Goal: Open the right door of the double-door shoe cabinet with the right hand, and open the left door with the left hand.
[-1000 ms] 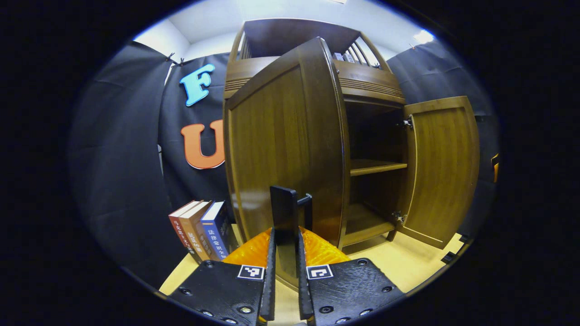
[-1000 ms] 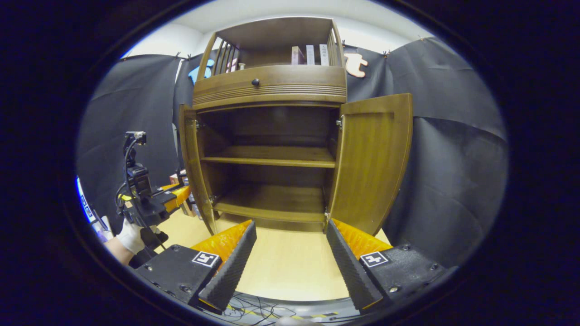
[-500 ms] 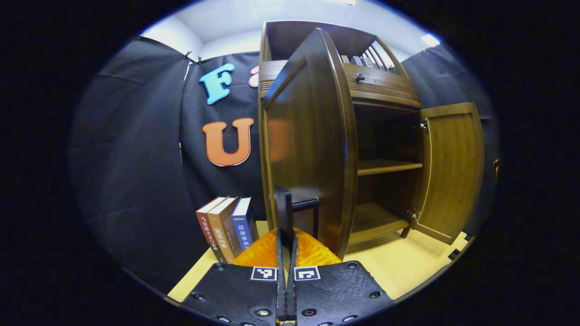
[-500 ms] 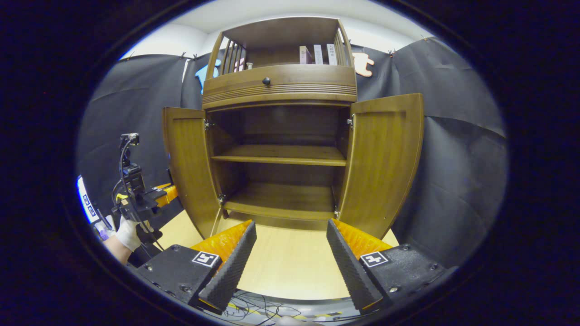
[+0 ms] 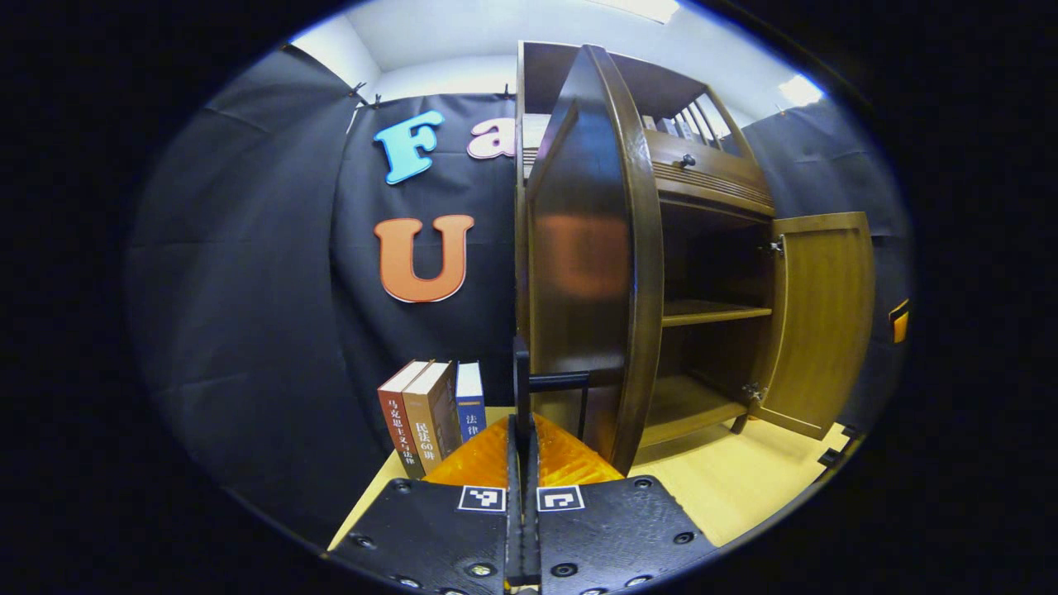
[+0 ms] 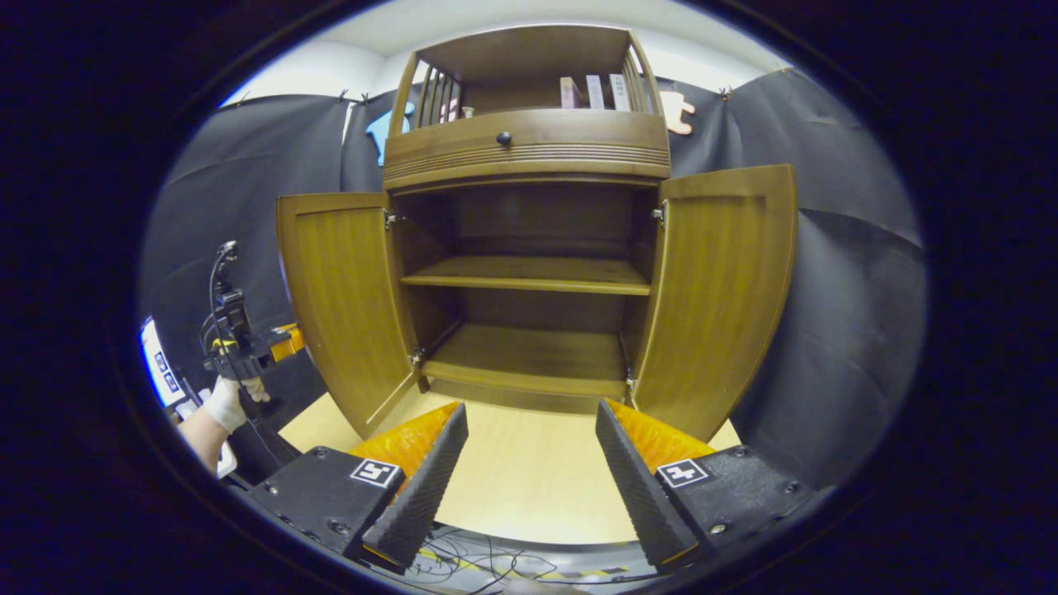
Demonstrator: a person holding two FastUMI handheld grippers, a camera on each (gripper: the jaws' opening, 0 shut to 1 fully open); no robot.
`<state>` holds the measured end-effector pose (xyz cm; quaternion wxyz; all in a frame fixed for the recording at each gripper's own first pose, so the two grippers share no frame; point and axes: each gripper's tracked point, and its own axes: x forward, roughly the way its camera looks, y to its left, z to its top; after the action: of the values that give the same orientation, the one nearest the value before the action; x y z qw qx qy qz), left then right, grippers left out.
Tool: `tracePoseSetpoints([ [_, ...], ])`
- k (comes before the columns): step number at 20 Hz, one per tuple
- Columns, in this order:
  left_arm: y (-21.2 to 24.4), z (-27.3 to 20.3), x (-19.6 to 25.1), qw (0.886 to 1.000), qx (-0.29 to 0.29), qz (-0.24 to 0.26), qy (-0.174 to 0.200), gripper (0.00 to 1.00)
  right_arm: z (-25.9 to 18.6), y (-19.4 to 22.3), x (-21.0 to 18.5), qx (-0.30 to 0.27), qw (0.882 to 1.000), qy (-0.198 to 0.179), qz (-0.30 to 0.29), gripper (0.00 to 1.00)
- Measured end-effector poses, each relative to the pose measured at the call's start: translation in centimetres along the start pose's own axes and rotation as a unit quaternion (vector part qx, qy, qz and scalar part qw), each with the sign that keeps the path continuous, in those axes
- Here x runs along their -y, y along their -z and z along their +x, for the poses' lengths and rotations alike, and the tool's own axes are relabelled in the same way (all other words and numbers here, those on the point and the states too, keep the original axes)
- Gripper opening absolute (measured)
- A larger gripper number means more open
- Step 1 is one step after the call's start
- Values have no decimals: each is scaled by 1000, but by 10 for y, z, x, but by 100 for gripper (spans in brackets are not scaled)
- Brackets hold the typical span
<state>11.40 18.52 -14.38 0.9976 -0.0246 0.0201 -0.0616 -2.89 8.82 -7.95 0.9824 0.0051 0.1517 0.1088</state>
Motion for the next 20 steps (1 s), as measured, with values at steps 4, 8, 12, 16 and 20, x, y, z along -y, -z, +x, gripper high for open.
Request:
tracePoseSetpoints([
  [4,1,1,-18,999,1,-11,39,0,0,0,-2,-3,1000,-4,-3,98],
  [8,3,4,-27,996,-16,-2,92,0,-1,1,-4,-8,1000,-10,-10,98],
  [12,2,3,-29,991,-26,3,130,0,-2,2,-5,-16,1000,-12,-11,98],
  [16,5,-1,-31,990,-41,10,132,8,-2,4,-4,-15,1000,-11,-16,98],
  [20,20,-10,-46,990,-72,45,117,43,-2,10,6,-16,1000,-3,-8,98],
])
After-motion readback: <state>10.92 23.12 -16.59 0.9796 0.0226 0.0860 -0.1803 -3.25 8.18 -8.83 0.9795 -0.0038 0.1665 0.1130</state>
